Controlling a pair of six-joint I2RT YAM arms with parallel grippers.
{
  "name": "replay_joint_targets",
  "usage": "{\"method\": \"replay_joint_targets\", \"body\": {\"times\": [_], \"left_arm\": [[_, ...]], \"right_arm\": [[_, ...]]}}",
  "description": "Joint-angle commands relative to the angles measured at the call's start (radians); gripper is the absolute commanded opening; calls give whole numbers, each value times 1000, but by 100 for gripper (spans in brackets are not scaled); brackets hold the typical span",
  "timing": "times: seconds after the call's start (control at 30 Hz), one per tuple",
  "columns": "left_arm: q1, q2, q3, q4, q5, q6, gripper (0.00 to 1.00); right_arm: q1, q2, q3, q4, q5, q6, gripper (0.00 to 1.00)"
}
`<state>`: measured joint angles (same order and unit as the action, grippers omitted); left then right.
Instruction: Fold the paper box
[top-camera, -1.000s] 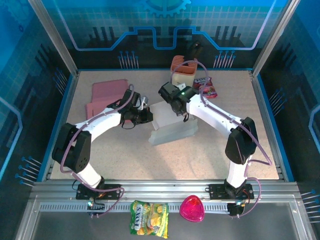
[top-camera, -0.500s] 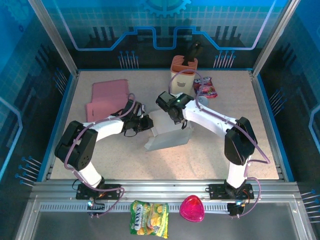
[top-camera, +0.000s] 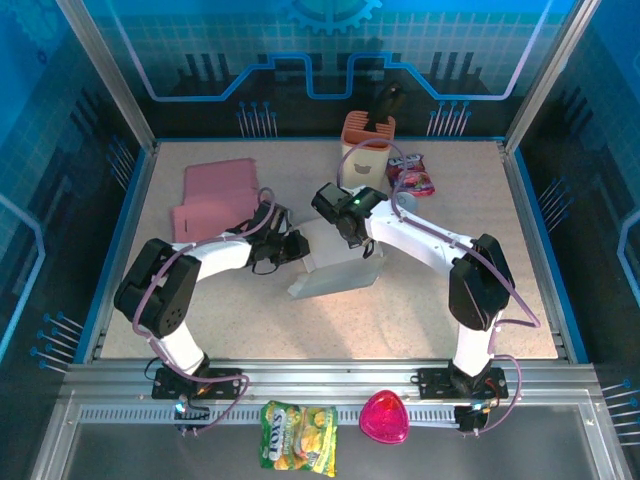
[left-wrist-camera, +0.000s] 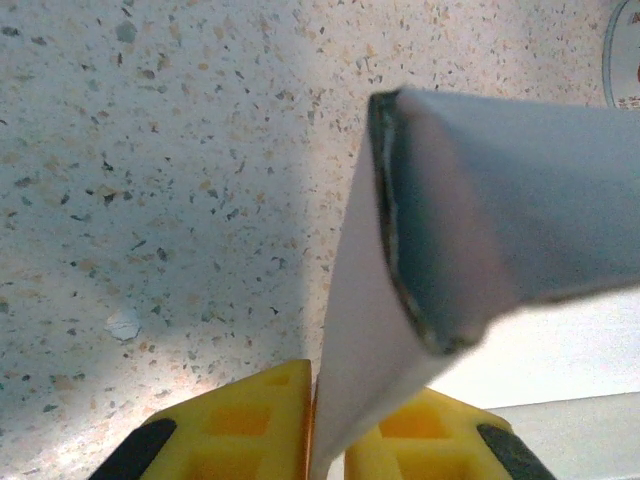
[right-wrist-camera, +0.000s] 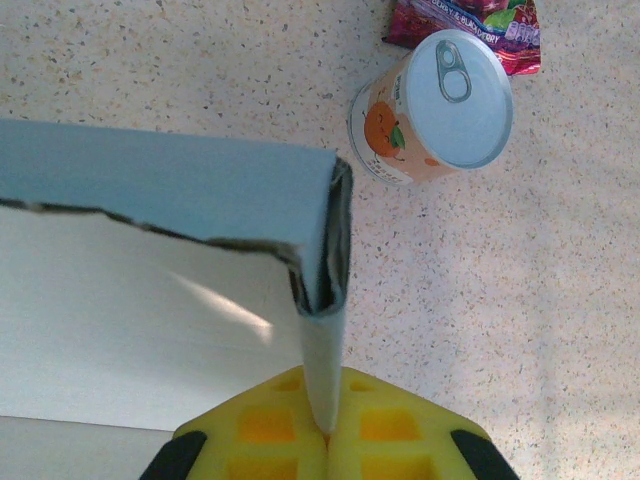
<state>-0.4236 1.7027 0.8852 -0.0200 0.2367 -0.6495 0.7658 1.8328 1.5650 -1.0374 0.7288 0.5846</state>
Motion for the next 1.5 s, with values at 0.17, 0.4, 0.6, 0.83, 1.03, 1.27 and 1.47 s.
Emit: {"method": "replay_joint_targets", "body": {"times": [0.17, 0.4, 0.6, 0.83, 1.03, 1.27, 1.47], "left_arm": [[-34, 21, 28, -136, -163, -5, 7], [-85, 41, 89, -305, -301, -39, 0], [-117, 70, 162, -484, -401, -104, 0], [-139, 124, 251, -621, -450, -163, 0], [-158, 154, 301, -681, -480, -213, 0], [-176, 183, 333, -719, -497, -236, 0], [-180, 170, 334, -679, -482, -205, 0]], "right_arm": [[27, 8, -8, -4, 1, 26, 0], [30, 13, -6, -3, 6, 26, 0], [30, 21, -8, 5, -3, 27, 0], [31, 25, -5, 14, -17, 24, 0], [31, 19, -10, 20, -20, 26, 0], [35, 5, -26, 32, -22, 29, 0], [35, -2, -39, 39, -27, 32, 0]]}}
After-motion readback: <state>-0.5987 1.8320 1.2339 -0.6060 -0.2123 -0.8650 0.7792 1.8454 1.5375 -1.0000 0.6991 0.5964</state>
